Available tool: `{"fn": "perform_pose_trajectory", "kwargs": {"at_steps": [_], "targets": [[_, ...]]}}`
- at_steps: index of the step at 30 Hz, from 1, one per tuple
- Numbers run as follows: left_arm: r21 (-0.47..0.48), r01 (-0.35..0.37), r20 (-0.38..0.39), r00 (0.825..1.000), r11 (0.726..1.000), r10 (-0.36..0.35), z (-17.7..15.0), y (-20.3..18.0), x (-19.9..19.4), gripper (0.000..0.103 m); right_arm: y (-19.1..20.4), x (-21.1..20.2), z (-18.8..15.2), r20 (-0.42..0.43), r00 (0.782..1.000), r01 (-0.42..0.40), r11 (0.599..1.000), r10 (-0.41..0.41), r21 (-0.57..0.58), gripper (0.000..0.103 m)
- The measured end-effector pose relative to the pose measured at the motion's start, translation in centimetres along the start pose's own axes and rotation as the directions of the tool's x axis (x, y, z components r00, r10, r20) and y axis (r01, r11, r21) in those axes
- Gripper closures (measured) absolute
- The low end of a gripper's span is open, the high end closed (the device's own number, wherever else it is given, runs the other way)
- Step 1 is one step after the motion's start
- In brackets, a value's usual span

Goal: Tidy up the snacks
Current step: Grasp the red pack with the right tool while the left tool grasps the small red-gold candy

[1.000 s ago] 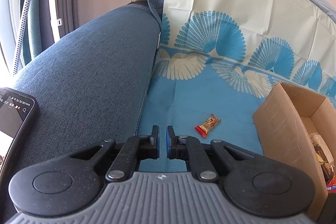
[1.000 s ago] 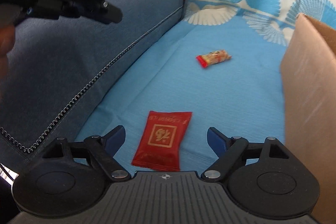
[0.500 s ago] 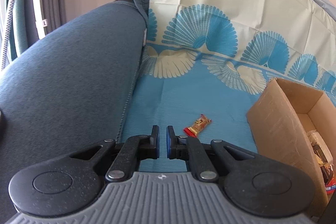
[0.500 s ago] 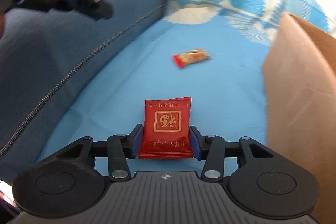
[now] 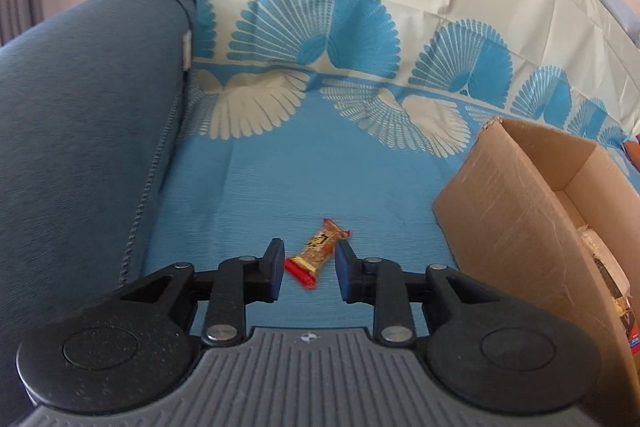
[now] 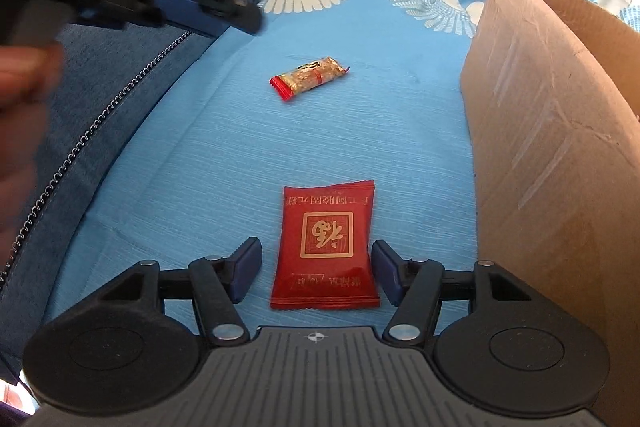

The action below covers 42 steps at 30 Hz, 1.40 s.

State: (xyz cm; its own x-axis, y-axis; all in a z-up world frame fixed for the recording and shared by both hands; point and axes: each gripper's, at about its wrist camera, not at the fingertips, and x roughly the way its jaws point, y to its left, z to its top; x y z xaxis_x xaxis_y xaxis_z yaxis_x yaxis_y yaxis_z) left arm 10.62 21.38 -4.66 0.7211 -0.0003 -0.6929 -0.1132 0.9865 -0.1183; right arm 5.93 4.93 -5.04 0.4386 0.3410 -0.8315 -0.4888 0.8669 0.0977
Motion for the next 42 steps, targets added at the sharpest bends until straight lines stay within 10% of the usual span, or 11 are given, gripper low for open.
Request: {"fn": "perform_pose_trajectory", "kwargs": {"at_steps": [13,17,19,38,42], "targets": [[0.124,-0.07,-0.126,0.988,0.99,0.085,-0.1,-3.2,8.9,0.049,-0.8,0.3,0.6,-0.02,0.999,-0.043,0.999,0.044,0.034,0.054],[0.118,-0.081,-0.111,0.989,0.99,0.094,-0.1,-2.9,9.1,0.084,-0.9,0.6,0.7,-0.019,0.999,-0.048,0.999,0.048,0.024,0.054],[0.094,-0.078,-0.115,0.989,0.992,0.089,0.2,-2.5,8.9,0.084,-0.9,0.7,0.6,-0.015,0.999,-0.047,0.999,0.047,0.018,0.054],[-0.044,-0.106,0.024,0.994,0.993,0.108,-3.1,-1.5,-10.0,0.085,-1.6,-2.6,-1.8,0.096,0.991,-0.096,0.995,0.092,0.033,0.06],[-0.09,-0.133,0.066,0.988,0.987,0.139,-4.1,-0.9,-12.3,0.085,-1.5,-5.0,-2.0,0.165,0.98,-0.119,0.993,0.115,0.011,0.086]]}}
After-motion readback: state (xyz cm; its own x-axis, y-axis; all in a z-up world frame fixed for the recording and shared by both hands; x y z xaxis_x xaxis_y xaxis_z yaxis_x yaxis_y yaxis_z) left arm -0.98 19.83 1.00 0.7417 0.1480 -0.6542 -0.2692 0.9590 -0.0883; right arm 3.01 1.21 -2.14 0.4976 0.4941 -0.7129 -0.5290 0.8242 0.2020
